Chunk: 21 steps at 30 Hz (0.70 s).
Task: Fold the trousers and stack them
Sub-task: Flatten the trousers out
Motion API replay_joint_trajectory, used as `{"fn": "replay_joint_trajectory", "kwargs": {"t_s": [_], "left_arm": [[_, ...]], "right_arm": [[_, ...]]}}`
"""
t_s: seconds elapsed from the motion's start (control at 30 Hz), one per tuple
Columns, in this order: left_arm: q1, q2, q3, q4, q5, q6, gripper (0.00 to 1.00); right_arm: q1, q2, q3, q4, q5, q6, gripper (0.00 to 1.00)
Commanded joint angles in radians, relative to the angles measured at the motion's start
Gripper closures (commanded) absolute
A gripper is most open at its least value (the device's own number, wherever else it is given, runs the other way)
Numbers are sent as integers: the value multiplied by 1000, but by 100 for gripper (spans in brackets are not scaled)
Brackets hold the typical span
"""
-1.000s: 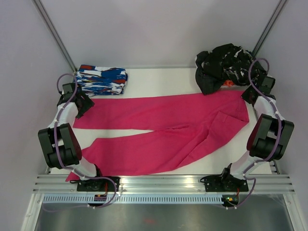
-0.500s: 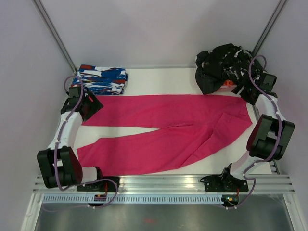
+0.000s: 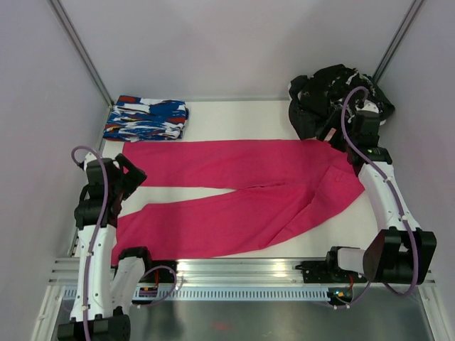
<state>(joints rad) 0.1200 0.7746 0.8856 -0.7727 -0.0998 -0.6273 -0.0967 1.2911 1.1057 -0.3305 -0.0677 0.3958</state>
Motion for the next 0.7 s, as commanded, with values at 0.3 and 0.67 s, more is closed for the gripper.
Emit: {"fn": "replay_joint_trajectory", "kwargs": {"t_s": [0.3,0.67], "left_arm": [[0,57,-200,-40,89,-222,11],[0,95,-333,30,95,-319,14]], "right_arm": [[124,-134,-182,-166,209,129,3],[127,-118,-291,-151,197,184,3]]}}
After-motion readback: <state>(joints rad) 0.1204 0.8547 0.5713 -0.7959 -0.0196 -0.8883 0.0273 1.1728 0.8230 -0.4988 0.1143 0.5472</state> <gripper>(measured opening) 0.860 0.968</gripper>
